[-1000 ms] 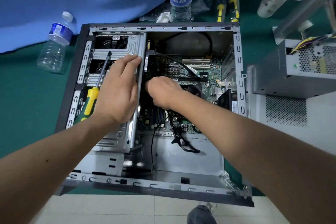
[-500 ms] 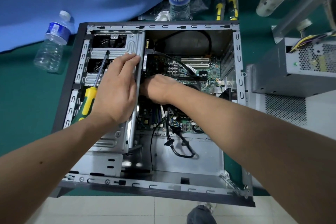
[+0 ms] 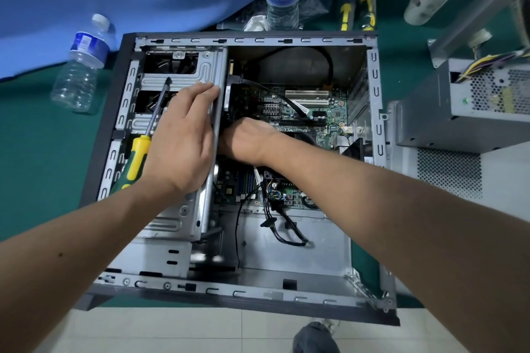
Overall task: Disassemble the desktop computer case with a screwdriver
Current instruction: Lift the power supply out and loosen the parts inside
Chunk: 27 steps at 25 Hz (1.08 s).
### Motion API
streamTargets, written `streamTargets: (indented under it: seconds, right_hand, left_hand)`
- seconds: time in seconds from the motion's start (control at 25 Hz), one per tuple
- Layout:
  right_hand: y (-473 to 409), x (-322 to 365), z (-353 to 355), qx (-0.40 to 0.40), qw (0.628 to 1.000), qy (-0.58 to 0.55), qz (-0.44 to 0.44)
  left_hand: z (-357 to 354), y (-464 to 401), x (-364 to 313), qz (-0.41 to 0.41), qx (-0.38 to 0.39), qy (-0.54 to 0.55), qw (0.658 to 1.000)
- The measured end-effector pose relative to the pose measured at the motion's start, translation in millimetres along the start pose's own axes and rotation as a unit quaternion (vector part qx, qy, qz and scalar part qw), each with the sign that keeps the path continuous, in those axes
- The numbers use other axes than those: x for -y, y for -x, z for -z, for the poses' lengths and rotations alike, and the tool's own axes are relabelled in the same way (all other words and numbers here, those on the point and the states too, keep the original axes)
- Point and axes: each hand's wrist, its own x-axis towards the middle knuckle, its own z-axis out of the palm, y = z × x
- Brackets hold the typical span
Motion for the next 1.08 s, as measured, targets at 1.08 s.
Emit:
streamTargets:
  seconds: [1.08]
  right_hand:
    - [0.4, 0.2, -0.3, 0.009, 0.995, -0.094, -0.036]
  left_hand:
    - [-0.2, -0.5, 0.0, 0.005, 0.004, 0.000, 1.000]
